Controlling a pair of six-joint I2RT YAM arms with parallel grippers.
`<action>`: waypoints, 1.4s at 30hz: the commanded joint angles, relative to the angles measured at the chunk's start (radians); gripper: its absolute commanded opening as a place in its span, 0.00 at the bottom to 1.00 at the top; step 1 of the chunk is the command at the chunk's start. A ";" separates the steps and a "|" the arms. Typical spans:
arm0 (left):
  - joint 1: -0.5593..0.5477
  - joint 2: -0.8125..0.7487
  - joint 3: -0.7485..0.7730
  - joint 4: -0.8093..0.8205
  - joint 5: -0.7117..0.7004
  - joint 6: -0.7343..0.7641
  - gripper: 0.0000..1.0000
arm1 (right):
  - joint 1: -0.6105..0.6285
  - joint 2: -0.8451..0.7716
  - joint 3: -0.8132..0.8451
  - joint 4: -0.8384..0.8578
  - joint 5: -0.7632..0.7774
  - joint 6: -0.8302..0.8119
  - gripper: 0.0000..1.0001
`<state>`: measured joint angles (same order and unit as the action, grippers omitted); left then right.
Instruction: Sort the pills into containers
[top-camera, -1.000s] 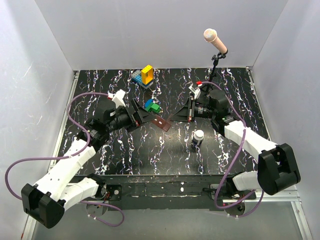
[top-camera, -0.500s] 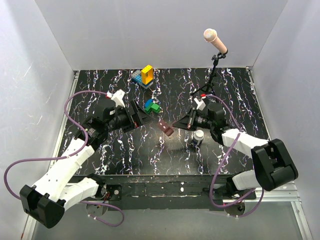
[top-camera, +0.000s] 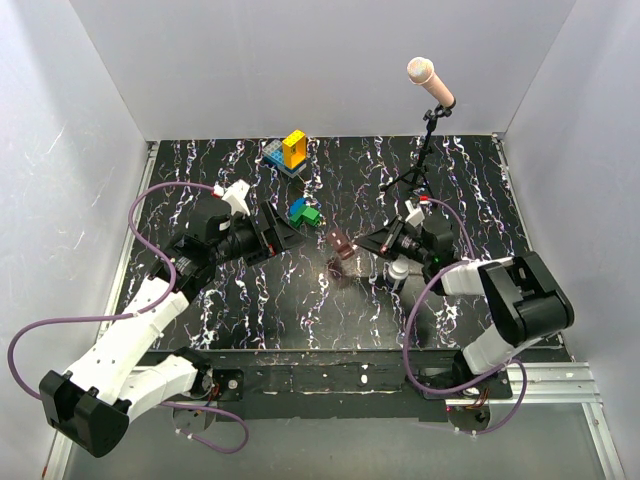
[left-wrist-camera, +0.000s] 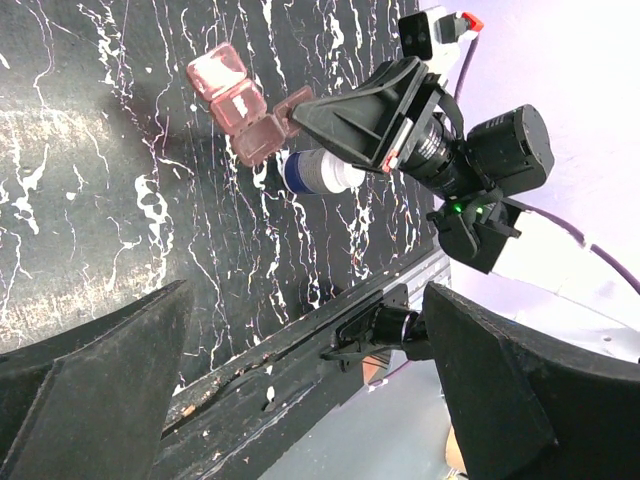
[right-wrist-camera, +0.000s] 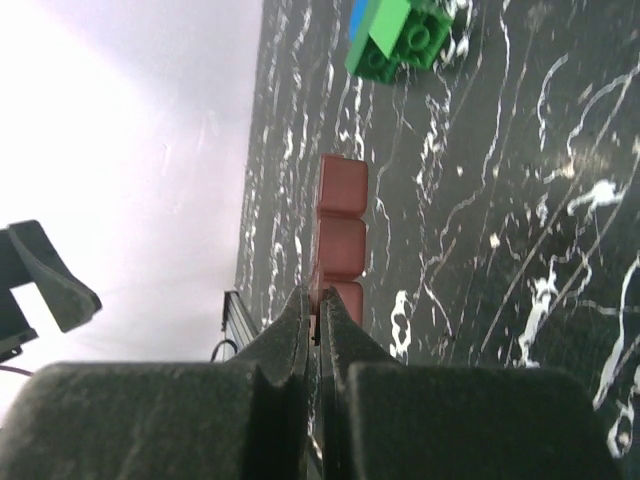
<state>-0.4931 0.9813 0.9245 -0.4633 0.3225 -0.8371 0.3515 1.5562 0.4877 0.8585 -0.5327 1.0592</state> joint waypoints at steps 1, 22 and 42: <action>-0.001 -0.026 -0.006 0.014 0.009 0.015 0.98 | -0.048 0.096 0.020 0.184 -0.013 0.024 0.01; -0.001 -0.035 -0.015 0.029 0.026 0.009 0.98 | -0.190 0.281 0.084 0.281 -0.130 0.022 0.01; -0.001 -0.053 -0.026 0.031 0.026 0.004 0.98 | -0.194 0.286 0.022 0.136 -0.087 -0.113 0.43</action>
<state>-0.4931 0.9550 0.9077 -0.4404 0.3389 -0.8379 0.1619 1.9007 0.5442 1.0111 -0.6483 1.0077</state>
